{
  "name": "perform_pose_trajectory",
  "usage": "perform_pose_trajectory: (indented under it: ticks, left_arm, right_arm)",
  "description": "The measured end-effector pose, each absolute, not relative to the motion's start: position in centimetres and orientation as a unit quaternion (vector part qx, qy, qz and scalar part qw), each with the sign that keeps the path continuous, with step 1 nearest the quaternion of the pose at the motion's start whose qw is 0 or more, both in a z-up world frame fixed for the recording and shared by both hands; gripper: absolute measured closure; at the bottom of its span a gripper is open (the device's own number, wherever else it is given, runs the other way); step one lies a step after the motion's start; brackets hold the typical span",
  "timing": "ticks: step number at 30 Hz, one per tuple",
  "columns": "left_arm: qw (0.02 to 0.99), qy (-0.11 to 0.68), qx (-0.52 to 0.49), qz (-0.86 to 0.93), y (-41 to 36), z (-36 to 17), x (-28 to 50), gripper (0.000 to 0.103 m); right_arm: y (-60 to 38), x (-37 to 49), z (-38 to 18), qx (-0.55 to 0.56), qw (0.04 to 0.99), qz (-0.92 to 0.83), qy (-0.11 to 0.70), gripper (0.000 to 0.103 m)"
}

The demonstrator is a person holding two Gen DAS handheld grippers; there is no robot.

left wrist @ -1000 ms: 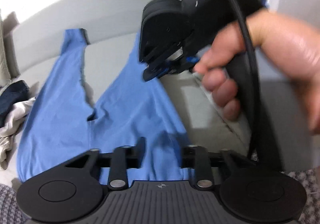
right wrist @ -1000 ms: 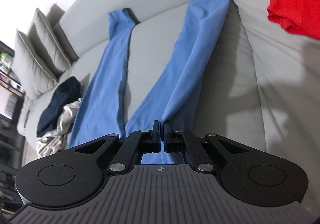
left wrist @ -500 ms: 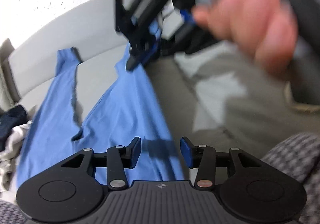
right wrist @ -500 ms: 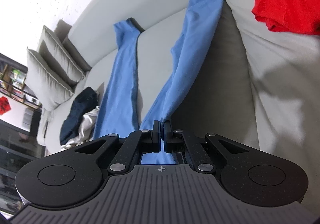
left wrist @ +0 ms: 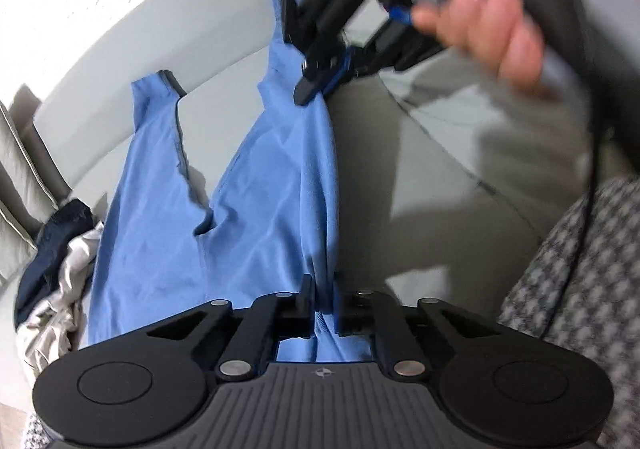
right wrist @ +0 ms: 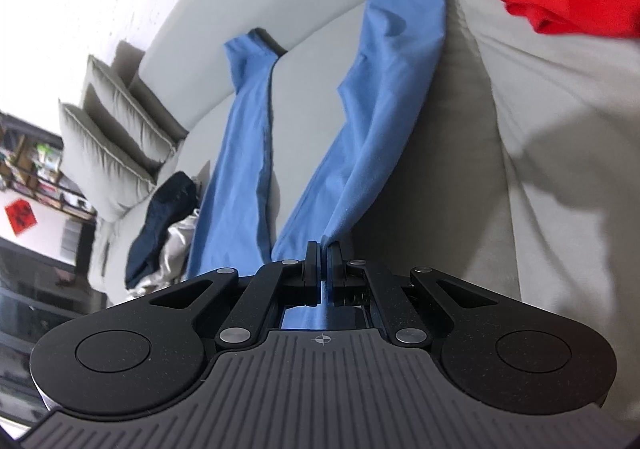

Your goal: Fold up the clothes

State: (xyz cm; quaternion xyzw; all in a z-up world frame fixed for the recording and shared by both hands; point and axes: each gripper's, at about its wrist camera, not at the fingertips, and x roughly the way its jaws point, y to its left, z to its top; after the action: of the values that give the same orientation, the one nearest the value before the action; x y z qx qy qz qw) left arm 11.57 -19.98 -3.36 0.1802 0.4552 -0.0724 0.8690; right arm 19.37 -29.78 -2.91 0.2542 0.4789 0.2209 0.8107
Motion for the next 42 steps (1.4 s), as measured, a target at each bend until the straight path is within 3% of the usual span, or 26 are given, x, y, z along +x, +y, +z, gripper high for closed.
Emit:
perform_pose_trajectory:
  ticks: [13,31,38,40,42]
  left_arm:
    - [0.846,0.518,-0.113,-0.057,-4.1,-0.8,20.0,0.095]
    - [0.813,0.517,-0.262,-0.049,13.6,-2.8,22.2,0.096]
    - [0.803,0.522,-0.284,-0.038,15.9,-4.1,22.4,0.095]
    - [0.802,0.524,-0.285,-0.023,16.2,-4.3,22.2,0.091]
    - [0.802,0.525,-0.284,-0.003,16.7,-4.3,22.0,0.081]
  right_arm:
    - [-15.4,20.7,0.3,0.088,0.846,0.219,0.479,0.1]
    - [6.6,19.6,0.5,-0.122,0.825,0.24,0.497,0.1]
    - [12.0,20.2,-1.9,-0.184,0.807,0.225,0.515,0.1]
    - [12.7,20.4,-2.6,-0.188,0.805,0.222,0.517,0.099]
    - [13.0,20.7,-3.4,-0.179,0.802,0.227,0.523,0.09]
